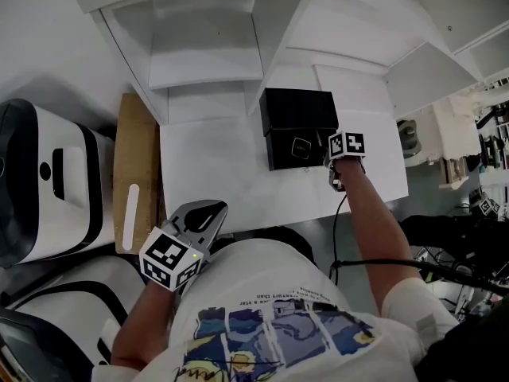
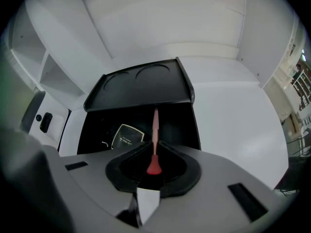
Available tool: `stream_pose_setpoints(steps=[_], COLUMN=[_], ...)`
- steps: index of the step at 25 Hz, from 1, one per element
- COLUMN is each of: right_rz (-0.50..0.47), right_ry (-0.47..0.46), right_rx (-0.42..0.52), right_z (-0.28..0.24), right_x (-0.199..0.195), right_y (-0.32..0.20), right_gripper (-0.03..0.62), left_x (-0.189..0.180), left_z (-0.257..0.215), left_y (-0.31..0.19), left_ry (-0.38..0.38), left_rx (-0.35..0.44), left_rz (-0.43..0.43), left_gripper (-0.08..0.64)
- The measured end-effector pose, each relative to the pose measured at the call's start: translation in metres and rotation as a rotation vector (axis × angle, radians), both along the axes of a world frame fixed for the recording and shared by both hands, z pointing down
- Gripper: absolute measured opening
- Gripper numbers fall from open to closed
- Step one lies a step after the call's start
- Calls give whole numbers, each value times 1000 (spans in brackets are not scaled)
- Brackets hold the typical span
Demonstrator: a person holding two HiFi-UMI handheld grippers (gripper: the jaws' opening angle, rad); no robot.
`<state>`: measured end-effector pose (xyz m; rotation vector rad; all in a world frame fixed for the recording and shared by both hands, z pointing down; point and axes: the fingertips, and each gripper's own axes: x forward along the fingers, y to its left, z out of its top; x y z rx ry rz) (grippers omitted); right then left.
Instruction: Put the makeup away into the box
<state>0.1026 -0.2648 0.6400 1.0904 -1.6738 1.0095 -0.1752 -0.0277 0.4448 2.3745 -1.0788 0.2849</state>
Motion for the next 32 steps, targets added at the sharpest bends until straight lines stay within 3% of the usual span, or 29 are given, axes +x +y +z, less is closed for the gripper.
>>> stream_pose_setpoints(steps=[13, 26, 32], right_rz=[-7, 4, 9], right_ry=[105, 82, 74], right_rx=[-51, -34, 31], right_z=[19, 17, 4], right_x=[6, 6, 8], right_y=[1, 0, 1], right_gripper=[64, 71, 71], left_x=[-12, -9, -8], left_z=[7, 8, 8], left_y=[11, 19, 22], left_ry=[13, 8, 8], left_rx=[-24, -33, -36], left_rz=[-43, -42, -28], left_gripper=[14, 14, 14])
